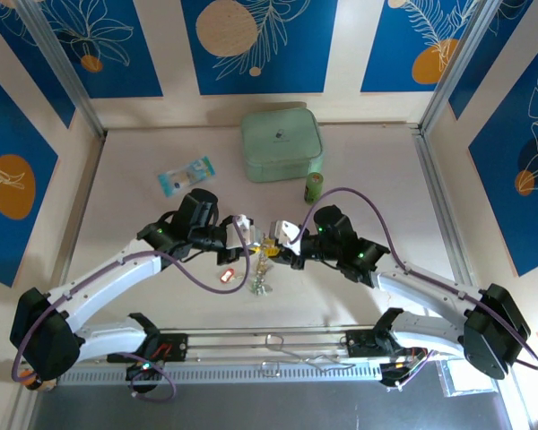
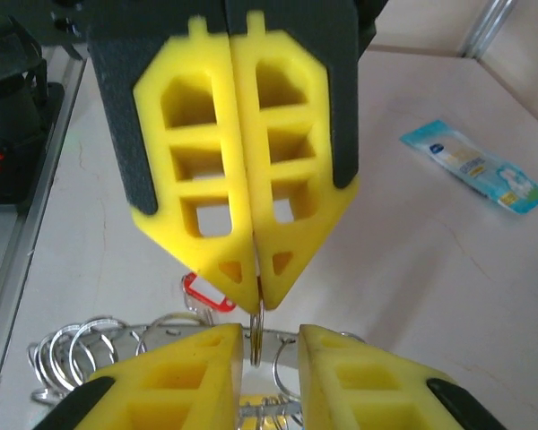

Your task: Put the keys on the keyring

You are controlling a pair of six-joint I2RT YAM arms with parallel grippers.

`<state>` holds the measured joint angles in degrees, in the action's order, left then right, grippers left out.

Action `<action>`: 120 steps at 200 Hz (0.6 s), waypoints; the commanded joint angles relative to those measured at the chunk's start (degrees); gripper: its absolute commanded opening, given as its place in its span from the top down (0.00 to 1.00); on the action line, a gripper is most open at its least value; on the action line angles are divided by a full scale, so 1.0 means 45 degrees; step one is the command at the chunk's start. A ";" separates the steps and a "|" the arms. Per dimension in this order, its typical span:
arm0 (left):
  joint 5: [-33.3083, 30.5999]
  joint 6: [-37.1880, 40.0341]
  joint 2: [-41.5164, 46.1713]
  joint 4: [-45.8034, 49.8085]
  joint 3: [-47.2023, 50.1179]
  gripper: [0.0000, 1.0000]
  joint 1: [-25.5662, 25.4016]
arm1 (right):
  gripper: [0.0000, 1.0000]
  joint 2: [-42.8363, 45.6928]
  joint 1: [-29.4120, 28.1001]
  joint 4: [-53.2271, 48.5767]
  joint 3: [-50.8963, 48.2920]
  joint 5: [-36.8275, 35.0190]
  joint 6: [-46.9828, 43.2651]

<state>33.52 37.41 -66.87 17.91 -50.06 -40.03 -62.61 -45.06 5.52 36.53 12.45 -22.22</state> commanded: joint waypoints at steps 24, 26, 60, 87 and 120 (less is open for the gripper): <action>0.0181 -0.0213 0.0065 -0.0025 -0.0456 1.00 -0.0136 | 0.89 -0.0088 -0.0066 0.0700 -0.0047 0.0551 0.0191; 0.0187 -0.0224 0.0058 -0.0038 -0.0457 1.00 -0.0145 | 0.90 -0.0105 -0.0066 0.0701 -0.0046 0.0553 0.0191; 0.0197 -0.0702 0.0037 -0.0229 -0.0587 1.00 -0.0113 | 1.00 -0.0139 0.0017 0.0971 -0.0158 0.0666 0.0190; 0.0822 -0.1707 0.0203 -0.0959 -0.0086 0.75 0.0774 | 1.00 0.0215 0.0438 0.1494 -0.0544 0.1166 0.0533; 0.3949 -0.3745 0.0497 -0.4207 0.1710 0.64 0.2020 | 1.00 0.0620 0.0958 0.2461 -0.1089 0.2193 0.1172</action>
<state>39.77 27.70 -65.73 9.45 -47.09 -33.21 -62.11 -42.19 10.17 33.17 17.17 -19.84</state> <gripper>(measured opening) 0.350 0.054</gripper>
